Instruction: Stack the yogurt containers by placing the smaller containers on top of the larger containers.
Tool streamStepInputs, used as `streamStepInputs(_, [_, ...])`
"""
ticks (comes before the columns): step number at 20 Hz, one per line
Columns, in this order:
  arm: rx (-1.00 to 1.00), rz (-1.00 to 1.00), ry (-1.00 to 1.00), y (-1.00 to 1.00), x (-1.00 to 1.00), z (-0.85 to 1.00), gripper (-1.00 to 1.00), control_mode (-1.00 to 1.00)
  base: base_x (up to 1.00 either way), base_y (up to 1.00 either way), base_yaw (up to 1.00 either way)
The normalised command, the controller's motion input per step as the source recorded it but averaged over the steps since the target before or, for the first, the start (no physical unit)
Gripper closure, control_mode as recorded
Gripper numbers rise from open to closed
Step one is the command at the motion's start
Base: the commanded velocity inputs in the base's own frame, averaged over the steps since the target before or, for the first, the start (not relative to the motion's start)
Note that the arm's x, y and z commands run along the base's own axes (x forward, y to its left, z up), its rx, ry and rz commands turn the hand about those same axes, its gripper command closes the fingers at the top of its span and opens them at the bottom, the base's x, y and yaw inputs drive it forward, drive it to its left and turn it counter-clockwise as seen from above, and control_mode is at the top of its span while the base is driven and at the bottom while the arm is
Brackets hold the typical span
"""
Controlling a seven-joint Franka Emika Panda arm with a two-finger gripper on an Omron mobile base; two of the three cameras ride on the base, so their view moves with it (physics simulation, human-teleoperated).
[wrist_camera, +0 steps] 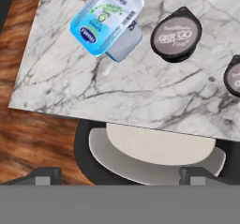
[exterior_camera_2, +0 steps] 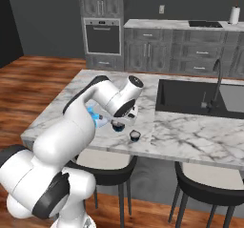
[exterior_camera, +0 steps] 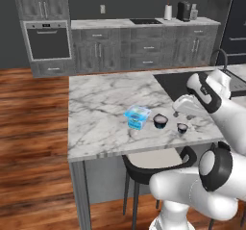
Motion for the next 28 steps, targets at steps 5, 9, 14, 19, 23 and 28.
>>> streamStepInputs(5, [0.04, 0.0, 0.0, -0.01, 0.21, -0.15, -1.0, -1.0, 0.0, 0.0, 0.0])
streamStepInputs(9, [0.01, 0.0, 0.0, 0.0, 0.23, -0.15, -1.0, -1.0, 0.0, 0.0, 0.0])
streamStepInputs(14, [0.0, 0.0, 0.0, 0.0, 0.24, -0.17, -1.0, -1.0, 0.0, 0.0, 0.0])
streamStepInputs(19, [0.01, 0.0, 0.0, 0.0, 0.25, -0.19, -1.0, -1.0, 0.0, 0.0, 0.0])
streamStepInputs(23, [0.03, 0.0, 0.0, -0.02, 0.26, -0.18, -1.0, -1.0, 0.0, 0.0, 0.0])
streamStepInputs(28, [0.05, 0.0, 0.0, -0.08, 0.24, -0.13, -1.0, -1.0, 0.0, 0.0, 0.0])
